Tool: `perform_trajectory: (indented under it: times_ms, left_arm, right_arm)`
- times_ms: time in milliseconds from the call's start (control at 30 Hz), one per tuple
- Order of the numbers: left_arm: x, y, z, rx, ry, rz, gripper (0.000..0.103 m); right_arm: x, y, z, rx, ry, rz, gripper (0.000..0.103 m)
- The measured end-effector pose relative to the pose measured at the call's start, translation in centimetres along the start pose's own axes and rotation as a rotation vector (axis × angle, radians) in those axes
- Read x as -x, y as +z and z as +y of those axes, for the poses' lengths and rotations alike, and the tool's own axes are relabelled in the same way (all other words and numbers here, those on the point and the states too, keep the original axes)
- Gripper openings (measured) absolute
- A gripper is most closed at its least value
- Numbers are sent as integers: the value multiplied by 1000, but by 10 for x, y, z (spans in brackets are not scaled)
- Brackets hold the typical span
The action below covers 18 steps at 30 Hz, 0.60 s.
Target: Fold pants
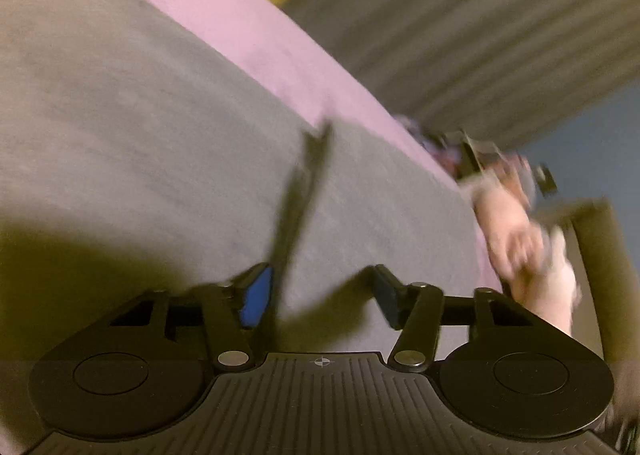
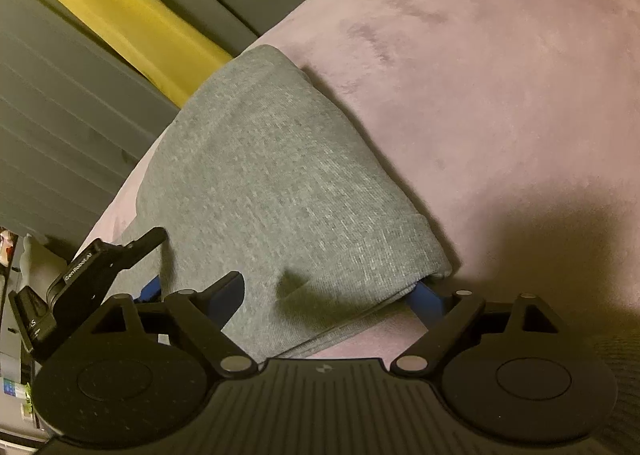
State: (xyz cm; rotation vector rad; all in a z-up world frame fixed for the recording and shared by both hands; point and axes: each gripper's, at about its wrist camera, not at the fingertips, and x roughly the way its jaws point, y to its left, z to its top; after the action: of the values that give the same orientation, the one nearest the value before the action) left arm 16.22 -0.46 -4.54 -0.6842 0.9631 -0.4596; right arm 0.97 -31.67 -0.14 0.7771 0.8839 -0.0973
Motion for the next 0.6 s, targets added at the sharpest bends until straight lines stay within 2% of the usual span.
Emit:
perform_trajectory:
  times_ms: [67,100,200,267,367,433,500,600]
  left_arm:
    - [1,-5,-5,-72,22,5,49]
    - [2,-5,-5,-86,24,7,42]
    - [4,2,7,-10,-14,22,26]
    - [8,7,14,26,-13,16,14]
    - [11,9,12,31,-8,12,14]
    - [11,7,11,-9,19,9,14]
    - [0,3,-4,-54,56,7,17]
    - [-7,-3,-13,-79,92,10,26]
  right_arm:
    - [3,0,1,-8,-6,24,89]
    - [5,0,4,-4,-1,36,89]
    - [22,-5,14,35,90,45,89]
    - [33,-7,20,80,109,19,88]
    - [53,-3,29,182,75,-69,79]
    - [62,3,30,223,61,-138,60]
    - [61,9,29,256,1,-192,48]
    - [39,16,25,292,-106,-188,47]
